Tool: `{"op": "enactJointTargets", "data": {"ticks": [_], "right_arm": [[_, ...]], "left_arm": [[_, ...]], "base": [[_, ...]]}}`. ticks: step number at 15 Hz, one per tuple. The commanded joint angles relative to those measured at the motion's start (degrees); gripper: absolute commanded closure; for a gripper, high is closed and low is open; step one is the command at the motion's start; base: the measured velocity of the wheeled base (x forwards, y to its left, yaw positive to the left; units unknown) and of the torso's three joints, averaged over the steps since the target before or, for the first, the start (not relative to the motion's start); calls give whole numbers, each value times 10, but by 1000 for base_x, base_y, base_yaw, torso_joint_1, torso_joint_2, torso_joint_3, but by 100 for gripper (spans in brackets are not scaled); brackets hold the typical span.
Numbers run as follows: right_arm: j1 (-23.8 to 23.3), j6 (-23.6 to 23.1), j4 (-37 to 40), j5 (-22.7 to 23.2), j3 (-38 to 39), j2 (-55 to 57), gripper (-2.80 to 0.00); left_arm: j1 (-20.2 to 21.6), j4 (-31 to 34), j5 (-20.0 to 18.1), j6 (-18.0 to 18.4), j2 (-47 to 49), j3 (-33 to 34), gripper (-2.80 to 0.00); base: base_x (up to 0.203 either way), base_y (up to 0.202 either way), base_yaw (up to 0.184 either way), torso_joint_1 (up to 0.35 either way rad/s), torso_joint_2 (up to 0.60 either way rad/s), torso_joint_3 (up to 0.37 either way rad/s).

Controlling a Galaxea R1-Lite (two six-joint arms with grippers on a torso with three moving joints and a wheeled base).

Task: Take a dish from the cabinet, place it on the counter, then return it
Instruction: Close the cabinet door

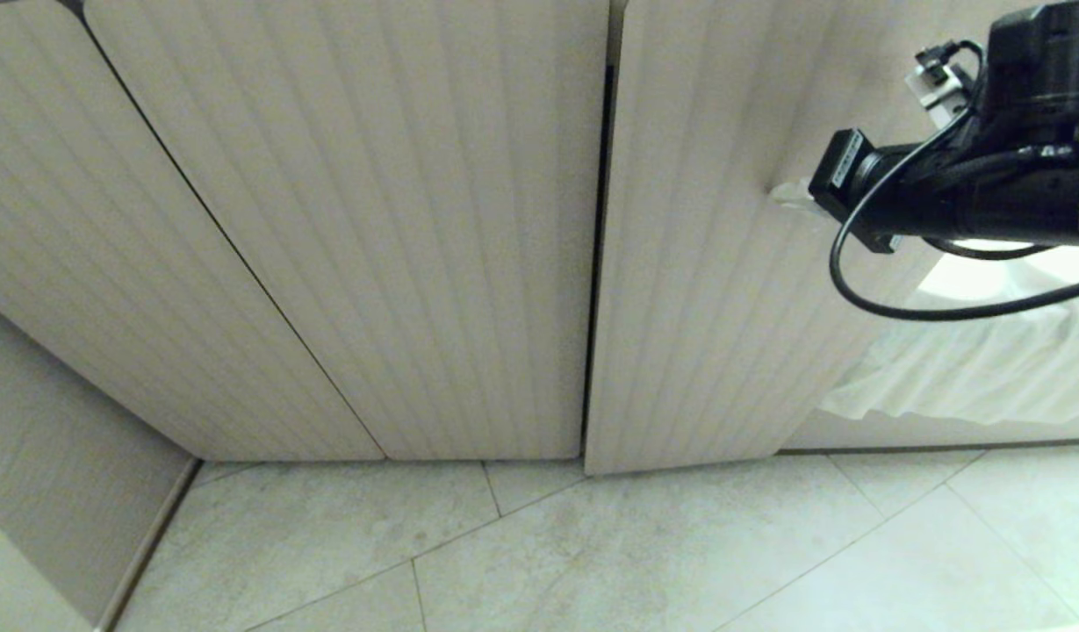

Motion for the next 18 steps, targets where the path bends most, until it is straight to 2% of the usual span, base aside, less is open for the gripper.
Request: {"op": "enactJointTargets", "data": {"ticks": [1, 12, 18], "right_arm": [[0, 2, -1, 1, -24, 33, 0], [0, 2, -40, -3, -47, 93, 0], [0, -1, -35, -2, -6, 52, 0]], "left_arm": [[0, 0, 0, 0, 0, 0, 0], [0, 0, 0, 0, 0, 0, 0], [0, 0, 0, 0, 0, 0, 0]], "base": [[0, 0, 0, 0, 0, 0], [0, 0, 0, 0, 0, 0], [0, 0, 0, 0, 0, 0]]}}
